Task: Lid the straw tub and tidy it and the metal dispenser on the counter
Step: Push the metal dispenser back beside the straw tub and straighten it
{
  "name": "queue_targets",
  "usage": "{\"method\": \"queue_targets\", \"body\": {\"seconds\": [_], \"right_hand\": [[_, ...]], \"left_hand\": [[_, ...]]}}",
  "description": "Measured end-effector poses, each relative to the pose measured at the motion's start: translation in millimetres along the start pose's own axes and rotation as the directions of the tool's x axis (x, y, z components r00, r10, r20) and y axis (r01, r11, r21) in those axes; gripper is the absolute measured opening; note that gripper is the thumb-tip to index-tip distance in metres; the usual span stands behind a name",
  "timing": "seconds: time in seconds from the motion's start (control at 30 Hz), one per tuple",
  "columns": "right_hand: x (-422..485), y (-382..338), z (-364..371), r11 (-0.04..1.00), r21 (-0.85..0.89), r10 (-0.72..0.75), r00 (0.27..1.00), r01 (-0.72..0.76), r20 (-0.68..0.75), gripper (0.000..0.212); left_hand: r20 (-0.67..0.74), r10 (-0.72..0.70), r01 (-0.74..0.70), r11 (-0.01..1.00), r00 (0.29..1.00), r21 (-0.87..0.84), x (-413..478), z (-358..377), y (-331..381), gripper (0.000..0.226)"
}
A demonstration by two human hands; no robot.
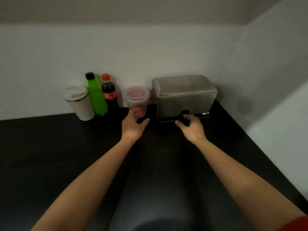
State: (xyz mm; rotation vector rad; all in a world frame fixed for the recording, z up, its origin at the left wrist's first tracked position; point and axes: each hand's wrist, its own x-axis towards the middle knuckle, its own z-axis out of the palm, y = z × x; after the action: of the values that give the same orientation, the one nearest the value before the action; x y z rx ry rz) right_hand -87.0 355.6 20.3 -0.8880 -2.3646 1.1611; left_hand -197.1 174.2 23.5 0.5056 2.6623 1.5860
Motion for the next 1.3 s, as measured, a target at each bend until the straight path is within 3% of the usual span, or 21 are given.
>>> {"method": "queue_targets", "body": {"seconds": [0.27,0.5,0.8,1.0,1.3], "right_hand": [[-8.1,-48.9,67.5,0.995,0.095,-0.027,0.99,0.015,0.135,0.045],[15.7,-81.4,113.5,0.954,0.283,0.032,0.972,-0.099,0.232,0.055],[54.2,-108.7,138.0,0.781,0.535,0.202,0.941,-0.322,0.272,0.056],[63.4,-108.3,139.0,0.693,0.65,0.167,0.947,-0.312,0.276,0.046],[59.2,-110.4,145.3,0.66,0.689,0.157,0.952,-0.299,0.263,0.048]], "left_hand": [[0.034,-0.13,0.133,0.98,0.991,-0.146,33.2,-27.2,-15.6,0.057],[0.257,-0.338,0.419,0.805,0.906,-0.421,84.6,-21.9,-14.6,0.059],[0.23,-0.368,0.434,0.766,0.901,-0.474,119.3,-13.5,-17.1,0.054],[0.233,-0.358,0.427,0.727,0.904,-0.538,122.1,-13.1,-19.8,0.049],[0.218,-0.343,0.406,0.725,0.913,-0.556,119.4,-14.9,-22.0,0.053]]}}
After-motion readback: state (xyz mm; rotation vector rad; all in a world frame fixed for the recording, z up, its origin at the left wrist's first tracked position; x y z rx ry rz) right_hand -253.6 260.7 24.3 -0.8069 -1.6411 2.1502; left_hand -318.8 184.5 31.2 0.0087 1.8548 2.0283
